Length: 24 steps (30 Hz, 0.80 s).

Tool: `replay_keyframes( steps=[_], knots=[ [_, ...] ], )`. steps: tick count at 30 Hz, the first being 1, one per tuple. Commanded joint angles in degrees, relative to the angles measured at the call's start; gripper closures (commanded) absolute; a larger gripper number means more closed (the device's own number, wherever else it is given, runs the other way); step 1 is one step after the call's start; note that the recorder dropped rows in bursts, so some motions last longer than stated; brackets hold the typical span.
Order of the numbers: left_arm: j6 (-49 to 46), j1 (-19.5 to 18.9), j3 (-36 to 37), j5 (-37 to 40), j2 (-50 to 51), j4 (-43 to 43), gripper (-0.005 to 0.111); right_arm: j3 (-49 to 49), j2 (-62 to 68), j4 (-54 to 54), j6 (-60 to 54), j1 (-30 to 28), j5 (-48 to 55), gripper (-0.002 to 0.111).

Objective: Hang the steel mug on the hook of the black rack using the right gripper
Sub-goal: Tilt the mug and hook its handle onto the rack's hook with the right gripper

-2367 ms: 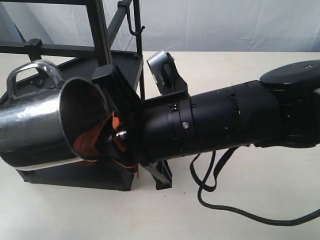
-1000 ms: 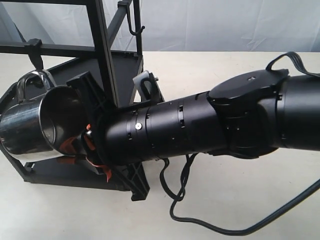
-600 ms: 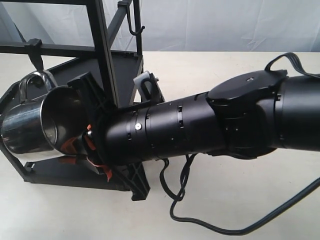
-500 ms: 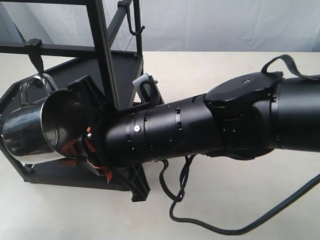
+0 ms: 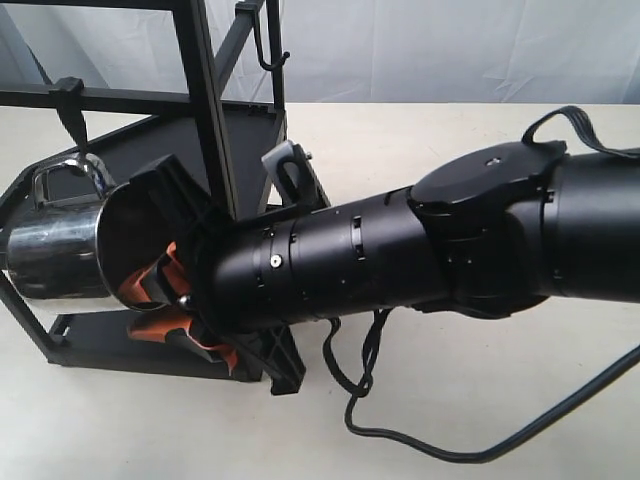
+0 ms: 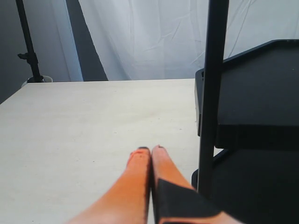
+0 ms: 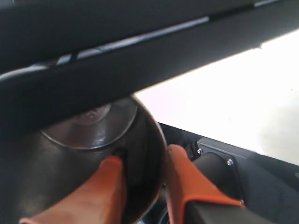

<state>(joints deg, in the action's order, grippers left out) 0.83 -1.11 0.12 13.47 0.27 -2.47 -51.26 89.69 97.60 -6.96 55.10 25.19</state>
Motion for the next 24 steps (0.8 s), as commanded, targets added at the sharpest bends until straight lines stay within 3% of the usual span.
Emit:
replay_keyframes(
  steps=[1,24],
  knots=[
    [0.1,0.1,-0.1,-0.2,-0.3,-0.2,0.105,-0.4,-2.2,-0.4,-3.7,0.0,-0.9,0.079],
    [0.1,0.1,-0.1,-0.2,-0.3,-0.2,0.105,1.8,-3.8,-3.2,-3.8,-0.5,1.2,0.078]
  ],
)
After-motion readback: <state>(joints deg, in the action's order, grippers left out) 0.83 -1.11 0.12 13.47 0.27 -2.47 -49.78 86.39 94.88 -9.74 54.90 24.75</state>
